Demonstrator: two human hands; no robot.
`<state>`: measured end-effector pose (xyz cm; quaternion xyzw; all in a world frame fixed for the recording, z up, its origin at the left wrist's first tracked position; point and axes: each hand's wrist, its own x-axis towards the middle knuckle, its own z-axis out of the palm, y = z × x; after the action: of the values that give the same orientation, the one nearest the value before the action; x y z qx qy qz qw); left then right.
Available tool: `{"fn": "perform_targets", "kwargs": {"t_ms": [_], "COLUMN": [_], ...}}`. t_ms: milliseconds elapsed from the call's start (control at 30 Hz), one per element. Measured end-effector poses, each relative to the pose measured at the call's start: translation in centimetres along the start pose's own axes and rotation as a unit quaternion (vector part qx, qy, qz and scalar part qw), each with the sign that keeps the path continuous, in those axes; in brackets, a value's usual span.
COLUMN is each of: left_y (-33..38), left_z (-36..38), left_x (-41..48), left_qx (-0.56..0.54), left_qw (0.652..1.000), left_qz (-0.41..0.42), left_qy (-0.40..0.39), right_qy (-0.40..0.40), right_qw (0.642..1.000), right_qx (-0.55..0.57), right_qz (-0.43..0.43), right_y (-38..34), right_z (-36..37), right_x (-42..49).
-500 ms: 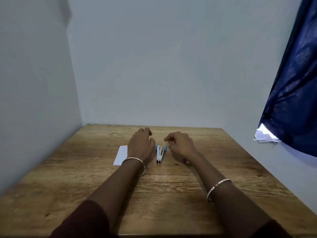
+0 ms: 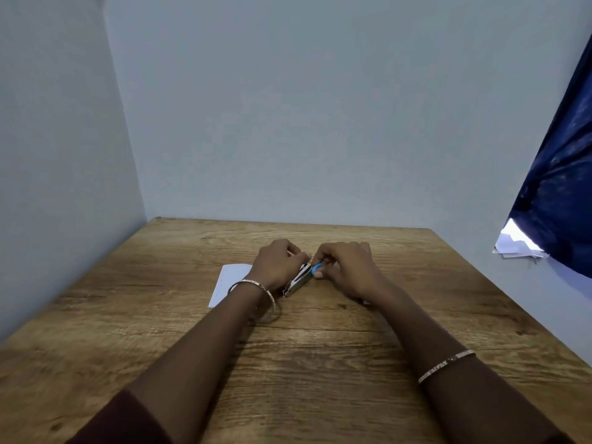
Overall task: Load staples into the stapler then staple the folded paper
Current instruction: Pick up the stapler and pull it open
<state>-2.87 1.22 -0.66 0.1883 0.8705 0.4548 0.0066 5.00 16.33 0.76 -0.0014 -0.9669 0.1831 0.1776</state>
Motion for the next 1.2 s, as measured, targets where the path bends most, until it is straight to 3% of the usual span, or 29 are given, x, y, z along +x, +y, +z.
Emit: {"fn": "perform_targets", "kwargs": {"t_ms": [100, 200, 367, 500, 733, 1200], "left_y": [0.3, 0.4, 0.8, 1.0, 1.1, 0.9], "left_z": [-0.1, 0.0, -0.2, -0.4, -0.4, 0.0], "left_x": [-0.2, -0.6, -1.3, -2.0, -2.2, -2.0], "left_qx": [-0.041, -0.189, -0.293, -0.292, -0.29, -0.28], "left_qw": [0.999, 0.979, 0.95, 0.948, 0.945, 0.949], "left_qz": [-0.019, -0.015, 0.027, 0.049, 0.061, 0.061], "left_qy": [-0.031, -0.072, -0.103, -0.116, -0.14, -0.132], "right_qy": [0.08, 0.136, 0.132, 0.106, 0.088, 0.116], "right_qw": [0.995, 0.984, 0.965, 0.959, 0.967, 0.955], "right_qx": [0.047, 0.092, 0.222, 0.259, 0.23, 0.257], "right_qz": [-0.032, -0.065, -0.055, -0.041, -0.059, -0.093], "right_y": [-0.1, 0.1, -0.3, -0.1, 0.5, 0.5], "right_z": [-0.2, -0.6, -0.6, -0.4, -0.6, 0.2], "right_x": [-0.3, -0.2, -0.1, 0.1, 0.1, 0.3]}}
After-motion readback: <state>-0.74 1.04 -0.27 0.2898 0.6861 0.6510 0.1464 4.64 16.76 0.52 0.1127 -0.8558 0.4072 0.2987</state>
